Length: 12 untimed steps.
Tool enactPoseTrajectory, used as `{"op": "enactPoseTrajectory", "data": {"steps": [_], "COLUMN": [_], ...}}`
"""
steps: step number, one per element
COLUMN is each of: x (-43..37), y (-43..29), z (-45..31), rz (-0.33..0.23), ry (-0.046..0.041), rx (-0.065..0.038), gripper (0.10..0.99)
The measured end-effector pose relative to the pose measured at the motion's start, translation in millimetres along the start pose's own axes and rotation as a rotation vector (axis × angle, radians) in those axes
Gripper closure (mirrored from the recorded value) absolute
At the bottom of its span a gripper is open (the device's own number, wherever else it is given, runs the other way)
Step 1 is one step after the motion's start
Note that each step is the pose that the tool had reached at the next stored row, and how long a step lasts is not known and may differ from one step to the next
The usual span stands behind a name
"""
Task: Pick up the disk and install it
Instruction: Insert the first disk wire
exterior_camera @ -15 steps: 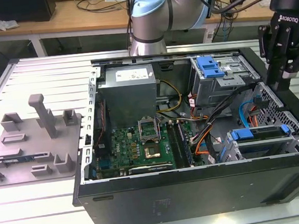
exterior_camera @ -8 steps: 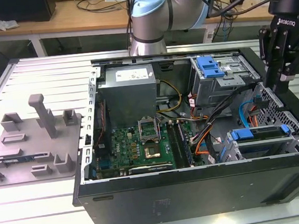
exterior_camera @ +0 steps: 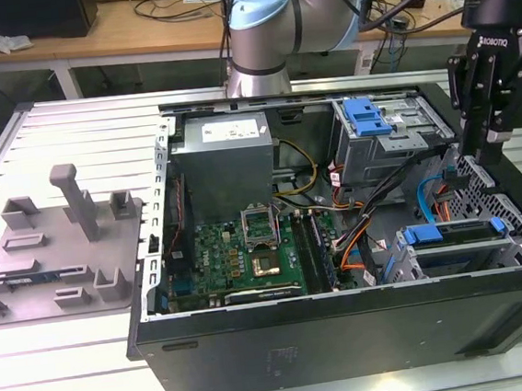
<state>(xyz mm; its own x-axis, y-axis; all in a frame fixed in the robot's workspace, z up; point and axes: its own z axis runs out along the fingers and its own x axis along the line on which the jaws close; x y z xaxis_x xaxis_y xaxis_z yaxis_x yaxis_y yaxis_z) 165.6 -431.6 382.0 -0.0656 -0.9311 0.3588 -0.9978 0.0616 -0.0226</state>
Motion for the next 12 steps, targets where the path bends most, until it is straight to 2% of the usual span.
{"op": "enactPoseTrajectory", "data": {"steps": [1,2,4,7,9,11,12], "x": [-2.8,-4.3,-4.7,-5.1,-9.0,-17.9,-19.2], "y": [0.2,0.4,0.5,0.4,0.3,0.8,1.0], "z": [-0.1,0.3,0.8,0.6,0.7,0.8,1.4], "rz": [0.000,0.001,0.000,-0.001,-0.006,-0.018,-0.015], "ry": [0.0058,0.0198,0.0288,0.0332,0.0367,0.0371,0.0368], "rx": [0.001,0.002,0.003,0.004,0.006,0.015,0.022], "gripper": [0.733,0.733,0.733,0.733,0.733,0.733,0.733]}}
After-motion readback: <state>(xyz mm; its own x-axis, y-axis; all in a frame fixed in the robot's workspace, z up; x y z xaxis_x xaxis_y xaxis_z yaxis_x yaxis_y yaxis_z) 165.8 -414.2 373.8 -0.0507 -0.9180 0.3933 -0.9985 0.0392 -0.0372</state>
